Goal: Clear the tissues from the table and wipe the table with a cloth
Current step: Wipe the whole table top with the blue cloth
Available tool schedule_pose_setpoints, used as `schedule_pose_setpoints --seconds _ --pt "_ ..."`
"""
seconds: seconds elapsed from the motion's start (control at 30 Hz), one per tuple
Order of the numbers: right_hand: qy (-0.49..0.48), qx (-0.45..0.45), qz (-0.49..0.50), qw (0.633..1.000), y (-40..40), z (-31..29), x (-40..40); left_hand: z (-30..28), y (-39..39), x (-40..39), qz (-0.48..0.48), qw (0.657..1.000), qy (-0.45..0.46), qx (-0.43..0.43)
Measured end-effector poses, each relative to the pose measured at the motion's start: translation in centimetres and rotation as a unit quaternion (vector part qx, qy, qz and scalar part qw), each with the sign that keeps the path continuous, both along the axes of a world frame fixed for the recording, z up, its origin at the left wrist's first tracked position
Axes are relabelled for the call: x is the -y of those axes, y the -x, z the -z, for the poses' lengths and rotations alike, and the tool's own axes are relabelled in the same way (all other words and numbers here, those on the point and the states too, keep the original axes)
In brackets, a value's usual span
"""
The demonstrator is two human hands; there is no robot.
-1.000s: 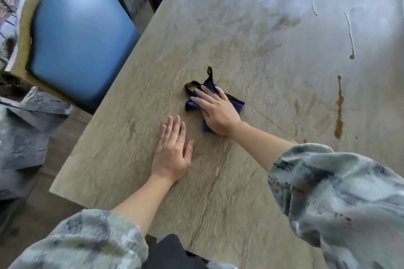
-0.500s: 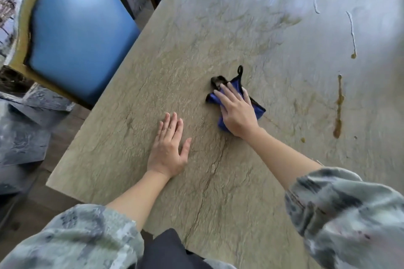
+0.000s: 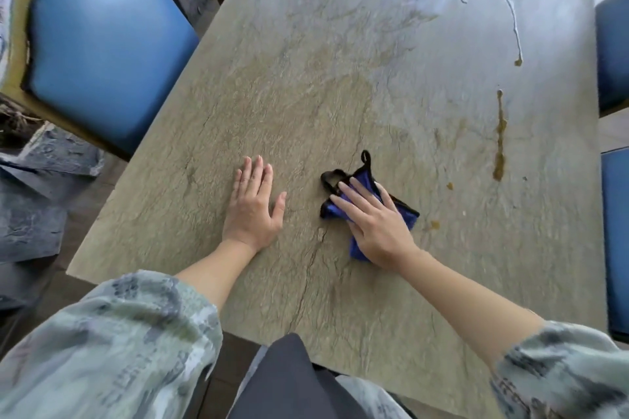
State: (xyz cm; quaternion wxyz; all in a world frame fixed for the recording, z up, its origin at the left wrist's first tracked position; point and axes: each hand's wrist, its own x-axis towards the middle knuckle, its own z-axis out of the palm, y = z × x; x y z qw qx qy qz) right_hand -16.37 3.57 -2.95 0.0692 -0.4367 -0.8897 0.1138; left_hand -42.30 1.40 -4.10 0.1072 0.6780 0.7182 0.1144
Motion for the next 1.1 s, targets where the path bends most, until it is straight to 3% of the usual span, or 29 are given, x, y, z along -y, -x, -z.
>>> schedule_pose_setpoints --seconds 0.07,0.13,0.2,0.27,0.33,0.4,0.5,0.57,0.67,0.73,0.8,0.9,1.0,1.1 --pt "0.0 0.014 -0.016 1.0 -2.6 -0.2 -0.3 0.0 0.0 0.0 0.001 1.0 0.004 -0.002" --pt "0.013 -0.007 0.143 0.99 -3.6 -0.1 -0.3 0.0 0.1 0.0 0.004 1.0 0.005 -0.005" --pt "0.012 -0.023 0.313 0.949 -1.7 0.2 0.3 -0.1 0.1 0.1 0.004 1.0 0.004 -0.006" --pt "-0.005 -0.014 0.36 0.933 1.4 0.3 2.0 -0.2 0.0 0.2 0.003 1.0 0.001 -0.006" --pt "-0.001 -0.011 0.292 0.956 2.9 0.3 4.4 -0.3 -0.1 0.2 0.002 1.0 -0.001 -0.008" --pt "0.009 0.005 0.164 0.986 2.1 0.1 6.6 -0.4 -0.1 0.2 -0.001 1.0 -0.004 -0.006" --pt "0.01 0.035 0.029 0.999 -1.8 -0.3 7.0 -0.5 -0.1 0.2 -0.002 1.0 -0.009 -0.005" --pt "0.009 0.03 0.127 0.991 -4.1 0.0 6.2 -0.6 -0.1 0.3 -0.001 1.0 -0.009 -0.003" --pt "0.022 -0.013 0.408 0.913 -4.1 0.0 4.7 -0.5 -0.1 0.3 0.0 1.0 -0.014 0.001" --pt "0.016 -0.019 0.476 0.879 -1.8 -0.1 4.2 -0.4 -0.1 0.1 0.001 1.0 -0.016 -0.002" --pt "0.011 -0.032 0.445 0.895 0.4 -0.1 5.1 -0.4 0.0 0.1 0.001 1.0 -0.017 -0.005" --pt "0.014 -0.033 0.277 0.96 1.9 0.0 9.5 -0.4 -0.1 0.1 0.003 1.0 -0.013 -0.009" --pt "0.016 -0.007 0.13 0.991 -1.3 0.0 12.7 -0.3 -0.2 0.1 0.002 1.0 -0.013 -0.016" --pt "0.009 -0.017 0.224 0.975 -6.2 -0.1 13.2 -0.2 -0.3 0.1 0.003 1.0 -0.012 -0.018"
